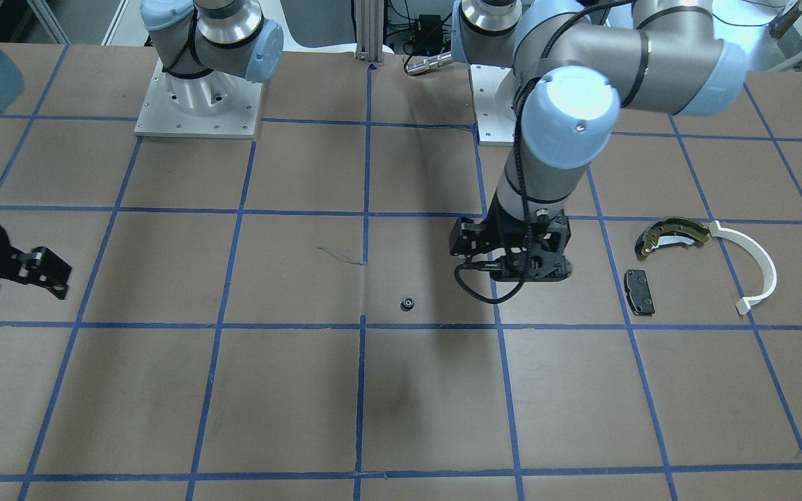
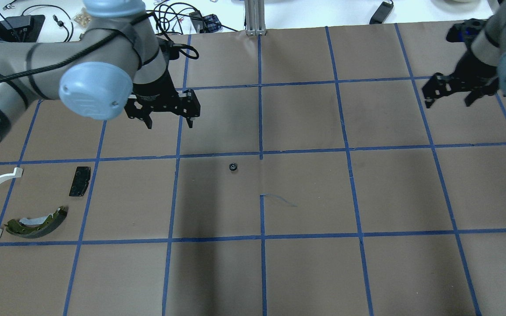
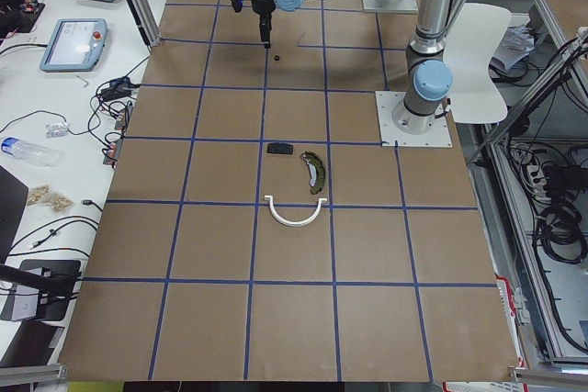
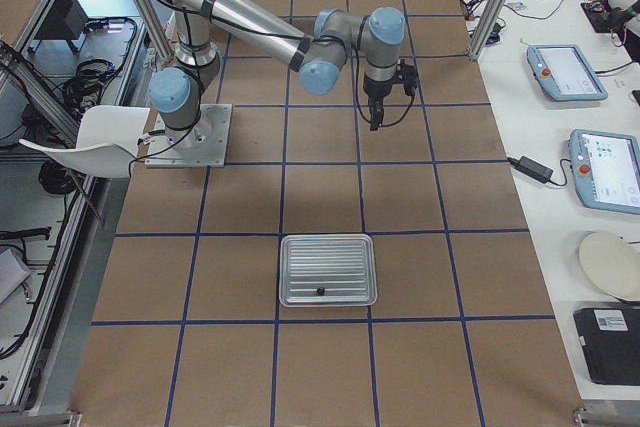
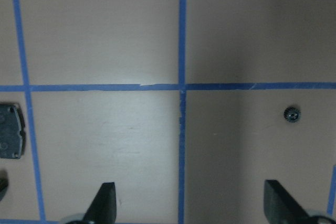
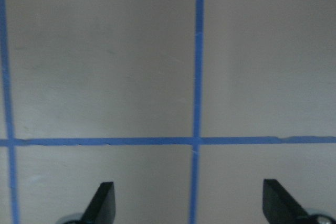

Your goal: Place bearing gear from tray to pile

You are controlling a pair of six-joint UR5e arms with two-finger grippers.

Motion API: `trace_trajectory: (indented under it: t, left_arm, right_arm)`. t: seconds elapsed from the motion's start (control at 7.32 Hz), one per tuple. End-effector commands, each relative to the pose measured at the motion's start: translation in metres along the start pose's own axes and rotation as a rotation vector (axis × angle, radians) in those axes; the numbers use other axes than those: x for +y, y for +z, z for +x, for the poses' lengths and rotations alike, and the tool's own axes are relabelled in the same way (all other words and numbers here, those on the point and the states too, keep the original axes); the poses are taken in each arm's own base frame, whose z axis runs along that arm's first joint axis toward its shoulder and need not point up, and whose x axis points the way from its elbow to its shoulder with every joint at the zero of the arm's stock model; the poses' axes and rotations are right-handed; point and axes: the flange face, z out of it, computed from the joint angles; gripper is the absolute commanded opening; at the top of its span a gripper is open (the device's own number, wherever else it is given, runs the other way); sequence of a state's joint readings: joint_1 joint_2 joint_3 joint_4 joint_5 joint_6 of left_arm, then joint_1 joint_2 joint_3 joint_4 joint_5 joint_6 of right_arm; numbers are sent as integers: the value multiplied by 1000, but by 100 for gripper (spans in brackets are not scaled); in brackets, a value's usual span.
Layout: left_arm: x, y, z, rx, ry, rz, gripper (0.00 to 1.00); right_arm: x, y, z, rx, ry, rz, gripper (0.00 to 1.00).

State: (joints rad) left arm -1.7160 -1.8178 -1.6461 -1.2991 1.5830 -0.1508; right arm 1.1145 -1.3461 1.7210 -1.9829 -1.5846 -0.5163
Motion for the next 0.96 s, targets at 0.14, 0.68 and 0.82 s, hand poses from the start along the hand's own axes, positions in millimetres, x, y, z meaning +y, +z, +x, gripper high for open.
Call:
trace_trajectory:
  t: [0.14, 0.68, 0.82]
  left_arm:
    - [-6, 75, 79, 41, 43, 38, 100]
    - [27, 151, 86, 37, 78, 19, 93]
    - [25, 153, 84, 34, 73, 13, 75]
  right_arm:
    - [82, 20, 183, -10, -304, -13, 100]
    - [135, 103, 295, -8, -855, -17, 99]
    - [143, 104, 302, -10, -981, -18, 99]
